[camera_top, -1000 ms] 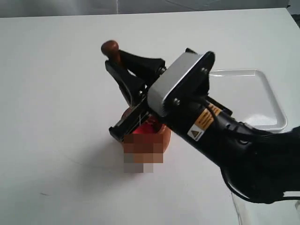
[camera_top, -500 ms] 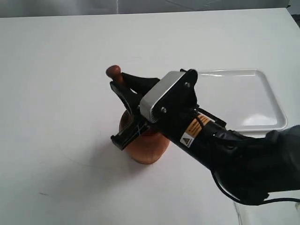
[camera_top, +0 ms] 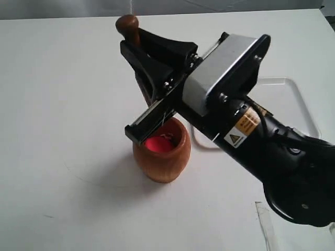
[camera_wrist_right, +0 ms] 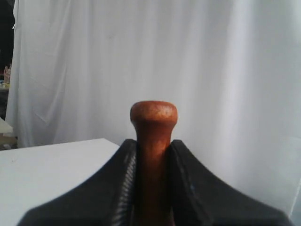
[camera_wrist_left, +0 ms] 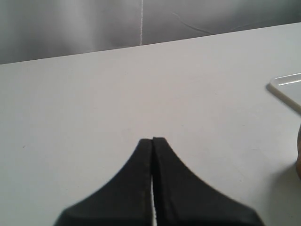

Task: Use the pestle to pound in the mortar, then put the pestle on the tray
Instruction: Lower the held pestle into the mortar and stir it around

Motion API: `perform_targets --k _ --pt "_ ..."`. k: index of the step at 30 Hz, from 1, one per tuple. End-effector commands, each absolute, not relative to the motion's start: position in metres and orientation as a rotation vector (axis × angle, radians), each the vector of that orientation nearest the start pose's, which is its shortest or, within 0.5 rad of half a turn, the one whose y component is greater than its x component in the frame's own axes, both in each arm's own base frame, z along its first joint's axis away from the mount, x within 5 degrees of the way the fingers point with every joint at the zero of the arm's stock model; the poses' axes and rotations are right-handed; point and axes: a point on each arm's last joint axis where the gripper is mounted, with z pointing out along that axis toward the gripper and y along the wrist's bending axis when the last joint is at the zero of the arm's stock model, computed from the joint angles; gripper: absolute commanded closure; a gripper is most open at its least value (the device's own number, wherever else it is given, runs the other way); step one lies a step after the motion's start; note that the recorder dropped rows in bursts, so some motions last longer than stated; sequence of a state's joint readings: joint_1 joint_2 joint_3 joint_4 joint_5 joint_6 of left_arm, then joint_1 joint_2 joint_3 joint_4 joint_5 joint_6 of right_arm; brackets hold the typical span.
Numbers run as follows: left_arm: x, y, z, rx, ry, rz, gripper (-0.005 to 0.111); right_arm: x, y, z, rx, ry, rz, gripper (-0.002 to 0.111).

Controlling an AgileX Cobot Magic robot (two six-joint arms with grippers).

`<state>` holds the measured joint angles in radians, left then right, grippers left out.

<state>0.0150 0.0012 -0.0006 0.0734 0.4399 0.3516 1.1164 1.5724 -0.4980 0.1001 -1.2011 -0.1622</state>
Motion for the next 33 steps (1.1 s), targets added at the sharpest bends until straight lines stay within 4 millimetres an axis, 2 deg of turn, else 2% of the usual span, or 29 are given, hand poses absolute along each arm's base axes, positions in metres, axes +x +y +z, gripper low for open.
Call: perform_targets --k 1,10,13,20,21,23,25,28,33 --pt "0.051 0.003 0.174 0.361 1.897 0.302 0.107 0.134 0.259 0.202 -0.824 1.252 0.739 0.108" --pt "0.051 0.003 0.174 0.361 1.897 0.302 0.107 0.139 0.268 0.15 -0.887 1.425 0.729 0.108" --pt "0.051 0.003 0.174 0.361 1.897 0.302 0.107 0.14 0.267 0.154 -0.852 1.404 0.73 0.108" --pt "0.051 0.003 0.174 0.361 1.897 0.302 0.107 0.137 0.26 0.2 -0.759 1.28 0.785 0.108" --pt "0.051 0.003 0.174 0.361 1.897 0.302 0.107 0.135 0.256 0.214 -0.734 1.239 0.797 0.108" --pt "0.051 0.003 0.174 0.361 1.897 0.302 0.107 0.132 0.251 0.229 -0.705 1.191 0.808 0.108" --pt "0.051 0.003 0.174 0.361 1.897 0.302 0.107 0.131 0.249 0.235 -0.706 1.165 0.799 0.108" --pt "0.051 0.003 0.174 0.361 1.897 0.302 0.107 0.132 0.252 0.223 -0.796 1.248 0.745 0.108" --pt "0.051 0.003 0.174 0.361 1.897 0.302 0.107 0.134 0.256 0.2 -0.853 1.318 0.715 0.108"
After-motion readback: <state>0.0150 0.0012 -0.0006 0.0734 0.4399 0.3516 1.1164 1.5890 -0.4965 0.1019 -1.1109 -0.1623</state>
